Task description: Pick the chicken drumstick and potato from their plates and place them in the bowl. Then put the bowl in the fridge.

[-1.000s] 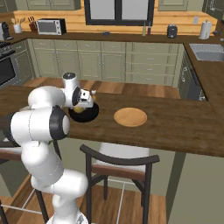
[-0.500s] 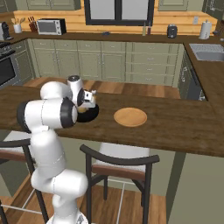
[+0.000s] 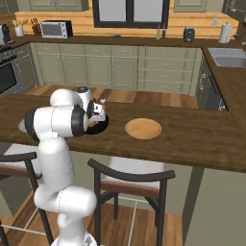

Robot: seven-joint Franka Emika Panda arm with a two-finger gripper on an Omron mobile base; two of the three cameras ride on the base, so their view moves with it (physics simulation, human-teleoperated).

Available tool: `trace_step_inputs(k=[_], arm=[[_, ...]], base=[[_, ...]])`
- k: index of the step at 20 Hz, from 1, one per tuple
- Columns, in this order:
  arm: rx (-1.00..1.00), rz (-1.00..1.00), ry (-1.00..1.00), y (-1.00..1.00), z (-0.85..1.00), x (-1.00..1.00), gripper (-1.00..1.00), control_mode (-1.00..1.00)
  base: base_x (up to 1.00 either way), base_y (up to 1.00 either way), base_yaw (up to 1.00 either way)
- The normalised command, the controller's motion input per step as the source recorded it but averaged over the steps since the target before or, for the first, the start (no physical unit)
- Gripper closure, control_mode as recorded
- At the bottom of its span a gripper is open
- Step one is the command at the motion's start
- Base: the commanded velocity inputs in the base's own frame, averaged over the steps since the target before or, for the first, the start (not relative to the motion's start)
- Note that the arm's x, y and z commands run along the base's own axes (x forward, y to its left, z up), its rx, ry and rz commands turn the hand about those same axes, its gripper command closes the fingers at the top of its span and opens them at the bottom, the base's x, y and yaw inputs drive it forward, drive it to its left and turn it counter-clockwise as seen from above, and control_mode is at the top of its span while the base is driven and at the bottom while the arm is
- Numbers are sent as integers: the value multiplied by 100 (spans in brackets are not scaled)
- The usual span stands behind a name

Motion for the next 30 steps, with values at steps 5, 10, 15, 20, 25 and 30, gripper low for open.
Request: trace_step_inputs(k=[5, 10, 15, 20, 25, 30], arm=[[0, 0, 0, 1, -8, 18, -100, -100], [0, 0, 0, 0, 0, 6, -100, -100], [0, 0, -3, 0, 3, -7, -100, -100], [0, -2, -5, -1, 47, -47, -100, -100], [0, -6, 0, -36, 65, -80, -100, -100], [0, -10, 0, -48, 36, -95, -100, -100]], base=[[0, 0, 0], [0, 0, 0], [0, 0, 0], [0, 0, 0], [0, 0, 0], [0, 0, 0]])
